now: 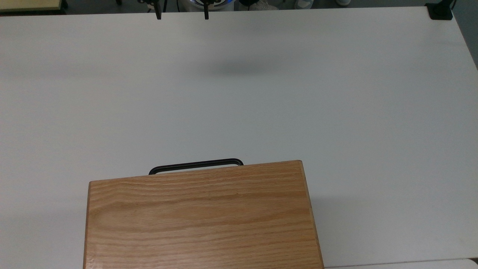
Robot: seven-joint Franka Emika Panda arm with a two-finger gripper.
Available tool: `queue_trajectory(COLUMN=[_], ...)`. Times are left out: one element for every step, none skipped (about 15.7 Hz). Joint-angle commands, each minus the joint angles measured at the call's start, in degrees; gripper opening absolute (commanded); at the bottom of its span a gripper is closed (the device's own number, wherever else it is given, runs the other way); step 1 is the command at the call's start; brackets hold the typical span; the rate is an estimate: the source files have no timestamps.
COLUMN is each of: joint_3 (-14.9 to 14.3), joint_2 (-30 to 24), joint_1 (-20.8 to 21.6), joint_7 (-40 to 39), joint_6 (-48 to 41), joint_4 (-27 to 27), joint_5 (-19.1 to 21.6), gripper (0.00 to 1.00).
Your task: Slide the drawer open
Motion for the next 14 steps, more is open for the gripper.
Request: queue_trajectory(joint_3=[-0.02,-0.02,0.07,0.76,1.90,2.26,2.35,2.35,2.35,2.44,2.44,2.44,2.44,2.44], joint_2=[-0.44,-0.44,-0.44,-0.44,-0.44,-0.44,-0.26,0.17,0.53,0.79,1.32,1.41,1.41,1.58], joint_1=[0.52,0.52,0.61,0.53,0.35,0.26,0.35,0.35,0.35,0.35,0.09,-0.18,-0.27,-0.44], joint_7=[-0.08,-0.42,-0.43,-0.43,-0.51,-0.69,-0.69,-0.69,-0.26,-0.25,-0.17,-0.08,0.01,0.19], joint_6=[0.98,0.72,0.46,-0.16,-0.60,-0.69,-0.60,-0.60,-0.51,-0.34,-0.34,-0.16,0.10,0.54], joint_4=[-0.87,-0.87,-0.87,-0.87,-0.87,-0.96,-0.96,-0.88,-0.87,-0.79,-0.61,-0.61,-0.61,-0.52], joint_5=[-0.48,-0.48,-0.57,-1.00,-1.18,-1.27,-1.27,-1.27,-1.53,-1.88,-1.97,-1.80,-1.28,-1.01], gripper=[1.00,1.00,1.00,1.00,1.00,1.00,1.00,1.00,1.00,1.00,1.00,1.00,1.00,1.00])
